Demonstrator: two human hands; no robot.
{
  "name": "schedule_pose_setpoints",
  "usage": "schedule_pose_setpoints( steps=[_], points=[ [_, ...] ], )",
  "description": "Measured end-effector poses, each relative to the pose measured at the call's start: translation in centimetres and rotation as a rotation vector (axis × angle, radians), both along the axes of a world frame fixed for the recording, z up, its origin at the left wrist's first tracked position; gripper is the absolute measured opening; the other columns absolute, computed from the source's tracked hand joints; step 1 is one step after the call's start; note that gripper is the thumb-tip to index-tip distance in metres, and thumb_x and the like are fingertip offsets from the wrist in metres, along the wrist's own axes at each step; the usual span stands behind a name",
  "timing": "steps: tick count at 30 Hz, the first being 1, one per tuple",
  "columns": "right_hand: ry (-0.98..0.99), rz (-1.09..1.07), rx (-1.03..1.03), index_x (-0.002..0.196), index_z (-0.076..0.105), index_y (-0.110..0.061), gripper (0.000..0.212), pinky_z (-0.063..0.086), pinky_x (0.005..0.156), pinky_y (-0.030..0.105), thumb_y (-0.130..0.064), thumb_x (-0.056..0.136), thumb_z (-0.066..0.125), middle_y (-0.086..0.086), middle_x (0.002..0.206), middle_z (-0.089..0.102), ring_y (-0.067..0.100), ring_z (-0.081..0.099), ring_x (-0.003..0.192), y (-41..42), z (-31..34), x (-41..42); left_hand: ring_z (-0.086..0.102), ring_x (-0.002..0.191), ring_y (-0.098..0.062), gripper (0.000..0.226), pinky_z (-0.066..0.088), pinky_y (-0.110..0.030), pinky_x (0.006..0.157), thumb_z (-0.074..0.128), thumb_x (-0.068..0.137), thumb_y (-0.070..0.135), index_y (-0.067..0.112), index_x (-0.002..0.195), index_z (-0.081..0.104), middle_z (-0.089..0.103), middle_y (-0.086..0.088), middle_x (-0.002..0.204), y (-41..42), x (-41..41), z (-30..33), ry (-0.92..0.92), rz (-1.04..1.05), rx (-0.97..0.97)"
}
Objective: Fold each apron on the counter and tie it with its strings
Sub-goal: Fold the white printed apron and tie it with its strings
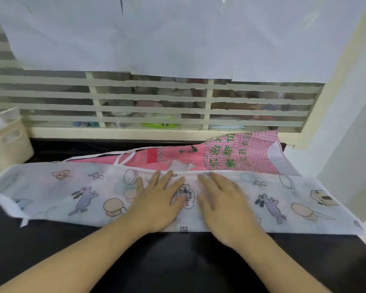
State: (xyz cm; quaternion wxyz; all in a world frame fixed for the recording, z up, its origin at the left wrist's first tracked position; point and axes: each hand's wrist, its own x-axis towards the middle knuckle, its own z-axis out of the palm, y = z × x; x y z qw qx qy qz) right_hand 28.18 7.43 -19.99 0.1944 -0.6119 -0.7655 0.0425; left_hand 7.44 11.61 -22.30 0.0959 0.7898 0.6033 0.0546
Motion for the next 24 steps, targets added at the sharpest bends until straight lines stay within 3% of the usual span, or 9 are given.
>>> schedule_pose_setpoints(
  steps=[2, 5, 11, 15, 18, 20, 22, 24],
  points=[
    [-0.119, 0.01, -0.152, 0.165, 0.007, -0.043, 0.057, -0.002, 0.13, 0.044, -0.052, 0.109, 0.015, -0.009, 0.175, 0.0, 0.017, -0.003, 0.161, -0.5, -2.1, -2.0, -0.006, 0.161, -0.015, 0.058, -0.008, -0.042, 0.128, 0.035, 0.108, 0.055, 0.045, 0.163, 0.022, 0.0, 0.015, 0.174, -0.4, -1.7, 0.7, -0.158, -0.031, 0.0],
    [-0.203, -0.011, -0.201, 0.162, -0.011, -0.049, 0.058, -0.01, 0.129, 0.041, -0.056, 0.106, 0.004, -0.017, 0.172, -0.017, 0.011, -0.017, 0.159, -0.2, -2.6, -1.9, 0.002, 0.16, -0.01, 0.054, -0.001, -0.025, 0.124, 0.035, 0.11, 0.049, 0.043, 0.163, 0.026, 0.006, 0.013, 0.174, -1.7, -7.2, 1.3, -0.176, 0.017, 0.031],
    [-0.244, -0.039, -0.273, 0.158, -0.012, -0.054, 0.056, -0.001, 0.13, 0.042, -0.055, 0.106, 0.006, -0.019, 0.172, -0.015, 0.01, -0.013, 0.159, -0.1, -2.2, -2.1, -0.013, 0.16, -0.008, 0.064, -0.009, -0.038, 0.13, 0.018, 0.104, 0.068, 0.051, 0.163, 0.0, -0.01, 0.018, 0.173, -3.7, -18.5, 0.9, 0.018, 0.253, -0.021],
    [-0.261, -0.13, -0.233, 0.157, 0.019, -0.038, 0.055, 0.009, 0.128, 0.05, -0.038, 0.103, 0.025, -0.001, 0.173, 0.005, 0.029, 0.004, 0.16, 1.1, 0.1, -5.3, -0.014, 0.16, -0.013, 0.069, -0.009, -0.043, 0.13, 0.014, 0.103, 0.069, 0.044, 0.165, -0.004, -0.011, 0.015, 0.174, -4.6, -20.3, 0.6, 0.032, 0.286, -0.021],
    [-0.221, -0.005, -0.058, 0.159, 0.031, -0.022, 0.064, 0.015, 0.128, 0.044, -0.04, 0.098, 0.026, 0.006, 0.17, 0.023, 0.03, 0.017, 0.157, 1.5, 1.7, -11.1, -0.016, 0.16, -0.014, 0.07, -0.011, -0.049, 0.129, 0.013, 0.102, 0.07, 0.043, 0.165, -0.003, -0.011, 0.014, 0.174, -4.7, -20.0, 0.6, 0.028, 0.305, 0.001],
    [-0.161, 0.104, -0.073, 0.163, 0.025, -0.034, 0.059, 0.008, 0.129, 0.043, -0.045, 0.105, 0.022, -0.002, 0.173, 0.016, 0.023, 0.009, 0.159, 1.2, 0.8, -14.2, -0.017, 0.16, -0.013, 0.07, -0.013, -0.055, 0.127, 0.016, 0.102, 0.072, 0.046, 0.164, -0.003, -0.011, 0.015, 0.174, -4.8, -20.2, 0.6, 0.008, 0.299, -0.022],
    [-0.135, 0.069, -0.167, 0.163, 0.011, -0.046, 0.058, 0.0, 0.129, 0.048, -0.055, 0.106, 0.015, -0.013, 0.174, 0.0, 0.017, -0.004, 0.161, 1.1, -1.0, -15.5, -0.016, 0.16, -0.013, 0.073, -0.013, -0.059, 0.126, 0.021, 0.099, 0.076, 0.048, 0.164, -0.001, -0.011, 0.015, 0.174, -4.9, -21.6, 0.9, -0.023, 0.306, -0.061],
    [-0.157, 0.024, -0.208, 0.163, 0.004, -0.047, 0.06, -0.001, 0.129, 0.05, -0.059, 0.105, 0.013, -0.016, 0.174, -0.005, 0.015, -0.008, 0.161, 1.8, -2.0, -15.1, -0.017, 0.16, -0.016, 0.077, -0.013, -0.06, 0.126, 0.022, 0.097, 0.079, 0.048, 0.164, 0.0, -0.014, 0.015, 0.173, -4.7, -24.3, 1.3, -0.026, 0.368, -0.109]
  ],
)
